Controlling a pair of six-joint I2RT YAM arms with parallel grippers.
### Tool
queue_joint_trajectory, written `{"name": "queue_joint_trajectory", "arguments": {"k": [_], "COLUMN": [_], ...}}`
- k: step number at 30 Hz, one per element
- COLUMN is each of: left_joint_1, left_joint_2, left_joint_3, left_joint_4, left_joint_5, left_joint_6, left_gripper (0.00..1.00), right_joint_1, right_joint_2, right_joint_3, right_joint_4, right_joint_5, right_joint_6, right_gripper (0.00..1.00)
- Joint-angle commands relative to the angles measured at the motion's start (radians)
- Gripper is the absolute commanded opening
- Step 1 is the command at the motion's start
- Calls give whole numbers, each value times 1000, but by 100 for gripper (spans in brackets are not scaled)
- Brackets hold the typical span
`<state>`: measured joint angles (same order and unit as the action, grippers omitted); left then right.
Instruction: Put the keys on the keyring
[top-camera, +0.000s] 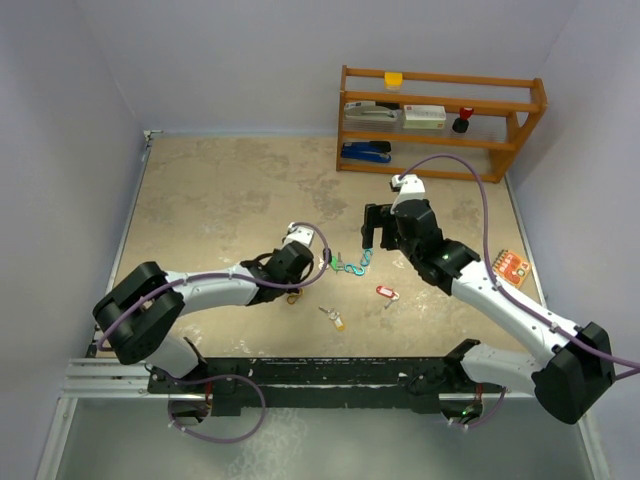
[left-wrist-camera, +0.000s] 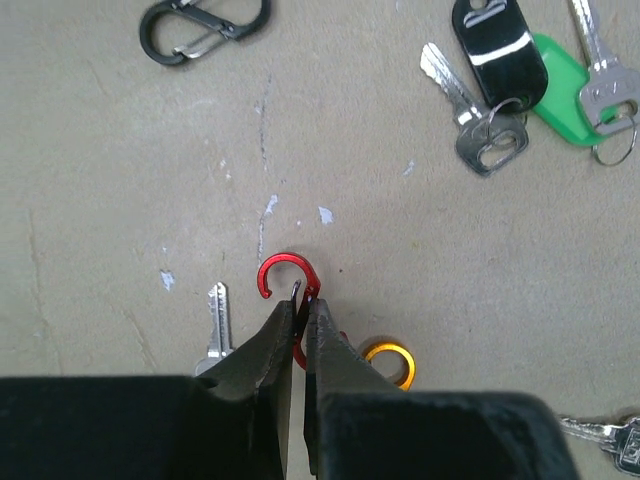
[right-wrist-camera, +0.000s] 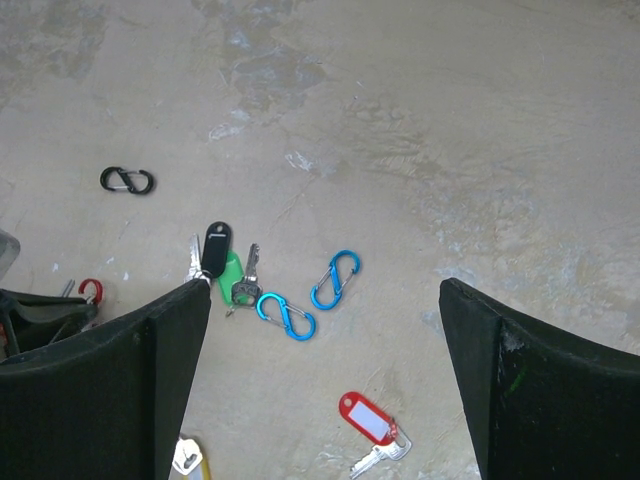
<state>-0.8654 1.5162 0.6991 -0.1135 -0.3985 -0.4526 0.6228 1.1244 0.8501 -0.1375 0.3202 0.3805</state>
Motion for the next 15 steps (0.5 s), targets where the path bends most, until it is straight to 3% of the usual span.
{"name": "queue_joint_trajectory", "arguments": {"k": [1,8,15], "left_joint_1": [-6,-6,-4], "left_joint_2": [-52,-97,-55], "left_joint_3": [105,248,547], "left_joint_4": [-37,-53,-158], "left_joint_5": [-116,-248,-408], "left_joint_6": [-3,-3,40], "left_gripper": [0,0,0], "right_joint_1": [5,6,15], "right_joint_2": [25,186,333], "right_joint_3": [20,116,167], "right_joint_4": [-15,-107,-126], "right_joint_5": [-36,-144,-243], "right_joint_6": [-28,-50,-42], "right_gripper": [98,95,78]}}
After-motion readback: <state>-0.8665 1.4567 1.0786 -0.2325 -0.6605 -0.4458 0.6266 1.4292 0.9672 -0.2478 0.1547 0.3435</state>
